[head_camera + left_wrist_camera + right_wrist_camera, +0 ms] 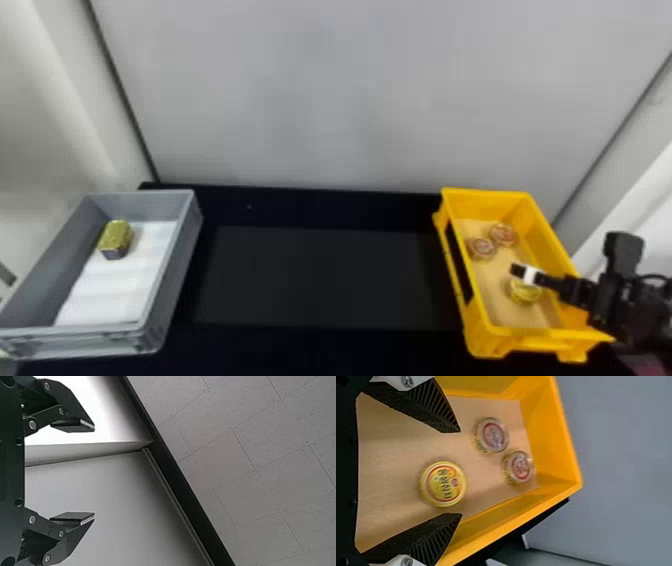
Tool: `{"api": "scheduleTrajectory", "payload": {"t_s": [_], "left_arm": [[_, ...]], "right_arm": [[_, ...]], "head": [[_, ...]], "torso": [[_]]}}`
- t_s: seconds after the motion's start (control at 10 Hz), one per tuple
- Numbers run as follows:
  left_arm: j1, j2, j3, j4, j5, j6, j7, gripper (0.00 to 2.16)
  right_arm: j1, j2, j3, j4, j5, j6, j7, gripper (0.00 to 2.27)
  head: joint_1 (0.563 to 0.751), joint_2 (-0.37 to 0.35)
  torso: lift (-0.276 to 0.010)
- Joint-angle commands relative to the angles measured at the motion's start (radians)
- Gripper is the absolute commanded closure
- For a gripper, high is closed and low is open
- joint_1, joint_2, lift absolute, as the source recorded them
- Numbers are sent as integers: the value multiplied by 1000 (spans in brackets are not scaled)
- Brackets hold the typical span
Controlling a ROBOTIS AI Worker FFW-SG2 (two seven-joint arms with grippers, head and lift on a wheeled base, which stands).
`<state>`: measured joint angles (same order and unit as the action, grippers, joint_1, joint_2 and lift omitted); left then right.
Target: Pick up the round yellow can and place it in the yellow rectangular box
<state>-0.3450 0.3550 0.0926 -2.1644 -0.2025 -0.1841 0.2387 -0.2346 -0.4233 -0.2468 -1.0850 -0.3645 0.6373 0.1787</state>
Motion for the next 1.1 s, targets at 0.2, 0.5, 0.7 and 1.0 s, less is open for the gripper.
{"api": "scheduleTrajectory", "payload": {"t_s": [0.2, 0.5, 0.7, 1.0], "left_arm": [[12, -4, 18, -6, 0, 5, -8, 450], [31, 23, 38, -29, 2, 37, -10, 450], [49, 99, 93, -83, 2, 94, -16, 450], [64, 142, 136, -107, 0, 118, -18, 450]], "right_arm": [[86, -17, -94, -592, 12, -186, -216, 130], [86, -48, -198, -974, 216, -370, -545, 145], [-38, -64, -203, -1024, 401, -435, -551, 145], [-186, -290, -143, -1104, 398, -398, -558, 145]], "head": [[707, -61], [707, -61], [707, -61], [707, -61]], "torso": [[0], [0], [0], [0]]}}
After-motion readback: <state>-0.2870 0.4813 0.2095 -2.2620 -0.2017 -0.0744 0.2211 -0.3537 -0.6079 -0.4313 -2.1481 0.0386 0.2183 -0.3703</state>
